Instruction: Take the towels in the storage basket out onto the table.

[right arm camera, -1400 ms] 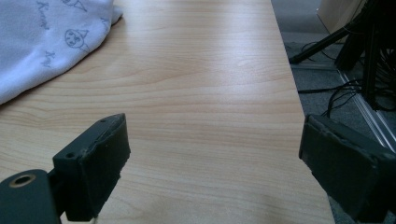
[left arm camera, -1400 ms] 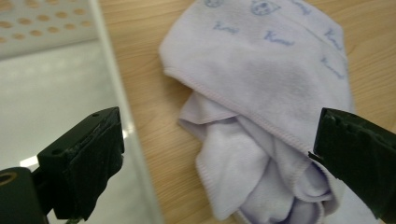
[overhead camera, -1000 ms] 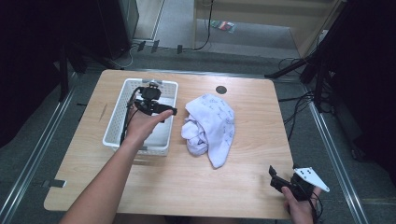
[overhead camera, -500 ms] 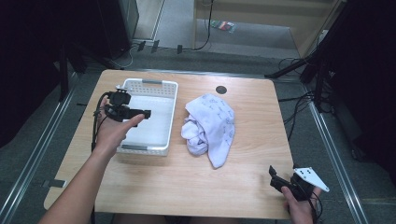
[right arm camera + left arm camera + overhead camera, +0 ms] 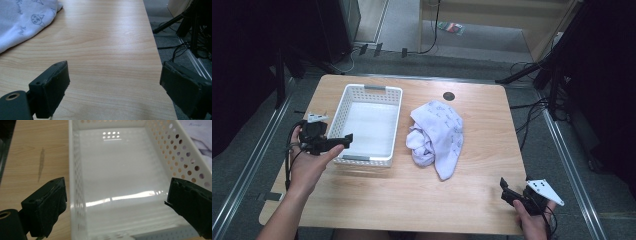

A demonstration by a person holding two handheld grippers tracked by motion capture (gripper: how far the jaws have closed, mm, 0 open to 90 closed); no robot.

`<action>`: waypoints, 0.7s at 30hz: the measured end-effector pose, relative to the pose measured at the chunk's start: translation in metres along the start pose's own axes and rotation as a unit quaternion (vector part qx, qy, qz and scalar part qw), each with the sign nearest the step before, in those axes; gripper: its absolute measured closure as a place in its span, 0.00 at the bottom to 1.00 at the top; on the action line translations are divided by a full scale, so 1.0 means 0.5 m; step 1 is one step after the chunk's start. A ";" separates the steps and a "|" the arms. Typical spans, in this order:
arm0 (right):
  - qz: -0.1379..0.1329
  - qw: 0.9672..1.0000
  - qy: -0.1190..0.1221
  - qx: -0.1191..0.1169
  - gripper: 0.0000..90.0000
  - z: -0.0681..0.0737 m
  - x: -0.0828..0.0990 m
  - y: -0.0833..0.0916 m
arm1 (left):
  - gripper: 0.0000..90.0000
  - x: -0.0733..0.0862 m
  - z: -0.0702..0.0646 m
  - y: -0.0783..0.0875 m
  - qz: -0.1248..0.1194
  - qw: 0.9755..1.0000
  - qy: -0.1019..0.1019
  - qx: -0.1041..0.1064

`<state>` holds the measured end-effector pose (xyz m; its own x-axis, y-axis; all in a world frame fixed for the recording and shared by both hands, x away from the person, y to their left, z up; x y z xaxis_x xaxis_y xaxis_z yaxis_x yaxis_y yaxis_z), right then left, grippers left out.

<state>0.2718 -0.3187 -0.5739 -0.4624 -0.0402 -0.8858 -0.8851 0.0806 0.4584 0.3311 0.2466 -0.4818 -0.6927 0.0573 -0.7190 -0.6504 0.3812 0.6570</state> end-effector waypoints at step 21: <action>-0.001 1.000 -0.001 0.005 0.10 -0.001 0.001 0.001 | 0.02 0.190 0.108 0.061 -0.073 0.997 0.035 -0.001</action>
<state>0.2712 -0.3193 -0.5739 -0.4613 -0.0376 -0.8865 -0.8851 0.0897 0.4568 0.2624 0.3136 -0.5425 -0.6105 -0.0639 -0.7895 -0.7470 0.3779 0.5470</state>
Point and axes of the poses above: each handheld gripper's, and its own axes: y roughly backward along the jaws, x roughly out of its underside, z roughly to its left, the point moved 6 cm from there along -y, roughly forward along the jaws, and after that the axes turned 13 degrees about x, right-handed, at the moved point
